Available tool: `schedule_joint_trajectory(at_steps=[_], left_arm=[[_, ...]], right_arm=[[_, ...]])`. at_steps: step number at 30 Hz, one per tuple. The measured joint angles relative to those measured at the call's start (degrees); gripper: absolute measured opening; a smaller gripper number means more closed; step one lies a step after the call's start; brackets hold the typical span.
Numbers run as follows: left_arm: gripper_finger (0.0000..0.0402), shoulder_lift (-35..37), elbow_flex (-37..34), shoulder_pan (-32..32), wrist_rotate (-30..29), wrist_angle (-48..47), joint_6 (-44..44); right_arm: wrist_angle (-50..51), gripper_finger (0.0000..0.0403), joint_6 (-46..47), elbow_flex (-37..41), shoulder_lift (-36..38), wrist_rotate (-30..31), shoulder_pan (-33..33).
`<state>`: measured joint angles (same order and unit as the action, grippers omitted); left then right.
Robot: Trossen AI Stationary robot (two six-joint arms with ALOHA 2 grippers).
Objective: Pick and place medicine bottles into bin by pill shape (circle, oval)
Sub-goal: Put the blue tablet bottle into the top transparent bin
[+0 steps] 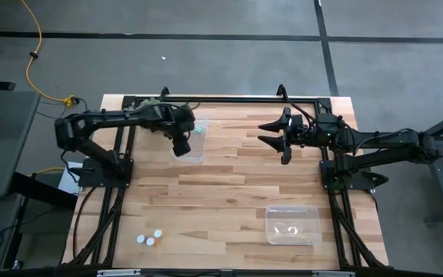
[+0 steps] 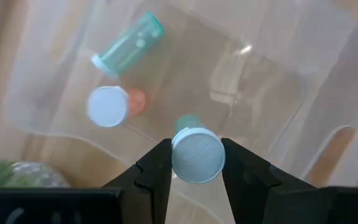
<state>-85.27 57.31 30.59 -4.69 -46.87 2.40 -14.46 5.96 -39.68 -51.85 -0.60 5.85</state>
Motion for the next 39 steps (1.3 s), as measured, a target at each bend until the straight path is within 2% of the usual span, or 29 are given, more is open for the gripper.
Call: schedule_joint_trajectory(at_steps=[8, 19, 27, 31, 39], left_arm=[[0.0113, -2.85, -0.65, 0.15, -0.64, 5.36, 2.51], [0.0113, -7.25, -0.47, 0.15, -2.66, 4.69, 5.33], [0.0116, -6.63, -0.65, 0.26, -3.76, 4.44, 5.33], [0.0138, -5.72, -0.67, 0.28, -2.86, 4.24, 5.31], [0.0210, -2.91, -0.65, 0.28, 0.52, 4.12, 4.30]], right_arm=[[0.00, 0.0170, 0.00, 0.00, 0.00, 0.54, 0.02], [0.02, 0.0170, 0.00, 0.00, 0.00, 0.52, 0.00], [0.02, 0.0170, 0.00, 0.00, 0.00, 0.52, 0.00], [0.02, 0.0170, 0.00, 0.00, 0.00, 0.93, 0.00], [0.02, 0.0170, 0.00, 0.00, 0.00, 1.68, 0.04]])
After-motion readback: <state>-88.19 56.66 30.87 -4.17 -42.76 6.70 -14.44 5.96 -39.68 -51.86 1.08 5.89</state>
